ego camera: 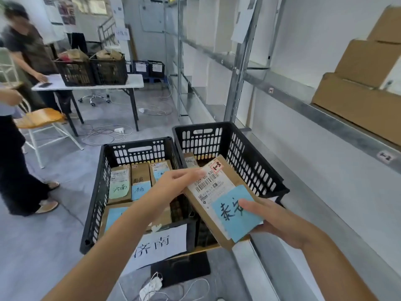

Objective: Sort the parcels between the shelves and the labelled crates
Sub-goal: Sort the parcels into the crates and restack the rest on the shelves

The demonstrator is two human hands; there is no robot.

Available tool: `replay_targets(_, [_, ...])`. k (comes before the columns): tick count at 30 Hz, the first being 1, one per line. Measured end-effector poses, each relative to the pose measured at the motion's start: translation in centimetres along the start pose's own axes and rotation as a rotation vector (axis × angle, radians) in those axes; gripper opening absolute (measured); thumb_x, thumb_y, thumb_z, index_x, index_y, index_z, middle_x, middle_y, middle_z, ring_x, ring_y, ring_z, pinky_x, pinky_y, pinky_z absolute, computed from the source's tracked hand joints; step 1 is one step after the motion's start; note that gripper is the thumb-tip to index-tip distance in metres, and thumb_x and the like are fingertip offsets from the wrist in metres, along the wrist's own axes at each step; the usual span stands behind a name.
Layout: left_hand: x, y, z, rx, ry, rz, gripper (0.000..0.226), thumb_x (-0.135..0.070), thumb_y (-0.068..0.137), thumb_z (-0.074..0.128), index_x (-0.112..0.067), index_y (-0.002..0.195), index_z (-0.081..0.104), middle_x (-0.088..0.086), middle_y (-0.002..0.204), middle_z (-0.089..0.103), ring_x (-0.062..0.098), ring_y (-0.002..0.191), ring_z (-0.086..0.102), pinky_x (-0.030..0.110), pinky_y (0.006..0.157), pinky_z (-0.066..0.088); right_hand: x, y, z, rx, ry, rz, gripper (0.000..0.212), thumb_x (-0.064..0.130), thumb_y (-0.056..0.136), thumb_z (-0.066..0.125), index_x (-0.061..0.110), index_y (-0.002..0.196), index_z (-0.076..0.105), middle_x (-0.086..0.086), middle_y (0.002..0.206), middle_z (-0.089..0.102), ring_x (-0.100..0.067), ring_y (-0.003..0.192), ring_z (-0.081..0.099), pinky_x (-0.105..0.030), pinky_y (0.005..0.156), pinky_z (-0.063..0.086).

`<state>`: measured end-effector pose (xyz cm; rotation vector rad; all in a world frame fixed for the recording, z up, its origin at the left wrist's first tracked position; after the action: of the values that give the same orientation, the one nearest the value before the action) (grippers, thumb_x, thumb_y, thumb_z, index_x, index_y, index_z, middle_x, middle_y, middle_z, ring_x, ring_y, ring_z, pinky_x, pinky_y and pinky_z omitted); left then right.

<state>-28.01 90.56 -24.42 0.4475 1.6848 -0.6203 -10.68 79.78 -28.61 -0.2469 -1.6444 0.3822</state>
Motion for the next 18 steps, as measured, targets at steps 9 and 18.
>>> replay_targets(9, [-3.6,12.5,-3.1,-0.003,0.186,0.005,0.035,-0.054,0.091,0.059,-0.029,0.110,0.074,-0.004,0.097,0.078,0.010,0.093,0.073,0.040,0.104,0.044,2.2,11.9,-4.9,0.144,0.055,-0.010,0.066,0.052,0.078,0.077,0.020,0.133,0.056,-0.002,0.124,0.070,-0.022,0.116,0.066,-0.036,0.095,0.055])
replay_targets(18, [0.7,21.9,-6.5,-0.316,0.168,-0.064,0.031,-0.035,0.097,0.058,-0.034,0.128,0.062,-0.022,0.117,0.066,-0.010,0.106,0.057,0.006,0.076,0.039,1.1,24.9,-14.8,-0.094,0.207,0.076,0.068,0.053,0.071,0.083,0.017,0.126,0.064,-0.003,0.111,0.075,-0.018,0.107,0.070,-0.047,0.097,0.055])
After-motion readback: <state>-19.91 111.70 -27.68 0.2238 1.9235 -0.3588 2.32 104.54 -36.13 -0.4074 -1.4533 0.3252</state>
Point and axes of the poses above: each hand's wrist, its own y-axis towards the middle knuckle, its own z-axis out of the palm, x = y × z, the point moved 10 cm from there along y, towards the middle knuckle
